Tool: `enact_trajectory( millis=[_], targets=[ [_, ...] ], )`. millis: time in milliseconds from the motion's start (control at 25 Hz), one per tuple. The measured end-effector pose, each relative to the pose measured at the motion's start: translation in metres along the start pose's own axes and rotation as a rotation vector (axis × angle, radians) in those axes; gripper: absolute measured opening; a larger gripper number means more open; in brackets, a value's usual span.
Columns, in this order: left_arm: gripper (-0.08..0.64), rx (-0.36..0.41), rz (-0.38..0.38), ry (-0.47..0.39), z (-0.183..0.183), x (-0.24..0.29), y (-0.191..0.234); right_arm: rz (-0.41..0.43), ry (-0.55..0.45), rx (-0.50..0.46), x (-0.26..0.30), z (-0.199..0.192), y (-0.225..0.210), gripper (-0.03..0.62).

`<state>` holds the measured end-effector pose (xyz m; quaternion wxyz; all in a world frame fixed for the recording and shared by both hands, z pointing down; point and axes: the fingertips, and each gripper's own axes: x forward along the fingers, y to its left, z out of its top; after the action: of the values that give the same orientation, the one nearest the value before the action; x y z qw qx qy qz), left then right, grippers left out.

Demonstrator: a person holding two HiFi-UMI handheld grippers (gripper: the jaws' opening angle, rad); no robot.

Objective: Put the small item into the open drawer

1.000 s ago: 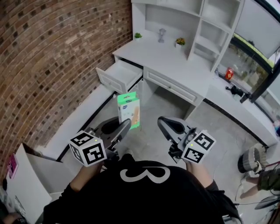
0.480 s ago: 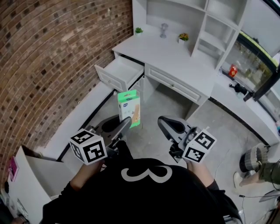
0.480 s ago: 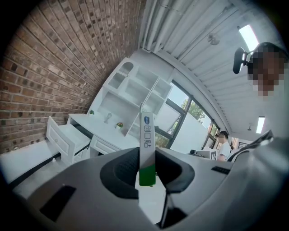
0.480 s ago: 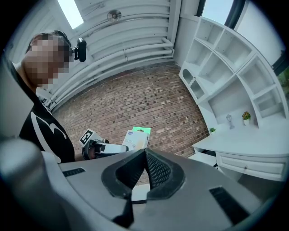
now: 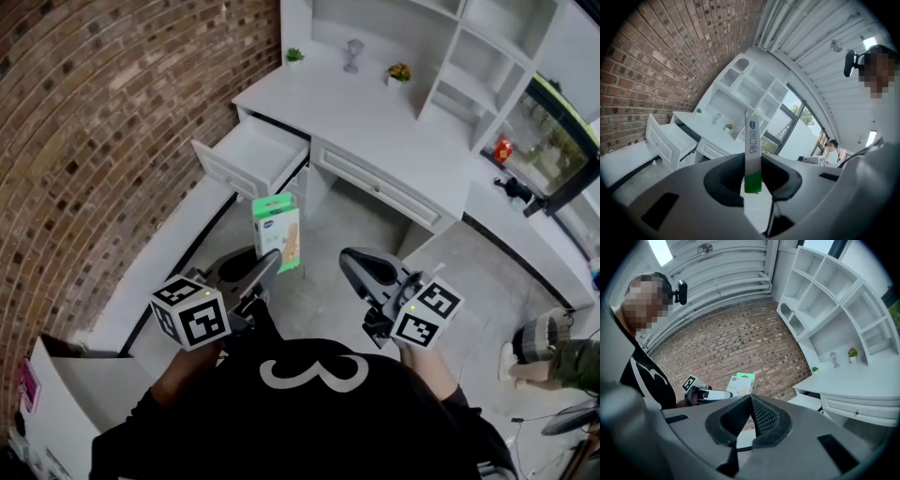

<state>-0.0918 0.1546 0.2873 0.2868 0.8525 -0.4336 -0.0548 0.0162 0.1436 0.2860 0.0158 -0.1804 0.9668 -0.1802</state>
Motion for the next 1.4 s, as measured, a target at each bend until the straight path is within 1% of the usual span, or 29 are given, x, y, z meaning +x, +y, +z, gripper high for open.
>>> enact_trajectory(
  millis=[200,480,640,880,1000,1200,1400],
  targets=[
    [0.091,-0.028,0.007,0.031,0.028,0.02,0.063,-0.027,0.015,0.038,0.057,0.004,-0.039,0.01],
    [0.092,-0.066,0.009,0.098,0.079,0.06,0.165,-0.079,0.042,0.102,0.149,0.017,-0.103,0.009],
    [0.091,-0.075,-0.01,0.14,0.104,0.082,0.216,-0.111,0.047,0.13,0.201,0.022,-0.138,0.009],
    [0.091,-0.078,-0.046,0.209,0.125,0.109,0.28,-0.165,0.043,0.152,0.264,0.028,-0.18,0.009],
    [0.091,-0.074,-0.065,0.241,0.131,0.121,0.302,-0.192,0.039,0.152,0.284,0.031,-0.194,0.009],
    [0.091,-0.055,-0.098,0.295,0.133,0.141,0.324,-0.26,0.032,0.152,0.296,0.031,-0.215,0.01],
    [0.091,-0.045,-0.099,0.35,0.118,0.162,0.339,-0.293,0.032,0.173,0.292,0.021,-0.228,0.011]
  ],
)
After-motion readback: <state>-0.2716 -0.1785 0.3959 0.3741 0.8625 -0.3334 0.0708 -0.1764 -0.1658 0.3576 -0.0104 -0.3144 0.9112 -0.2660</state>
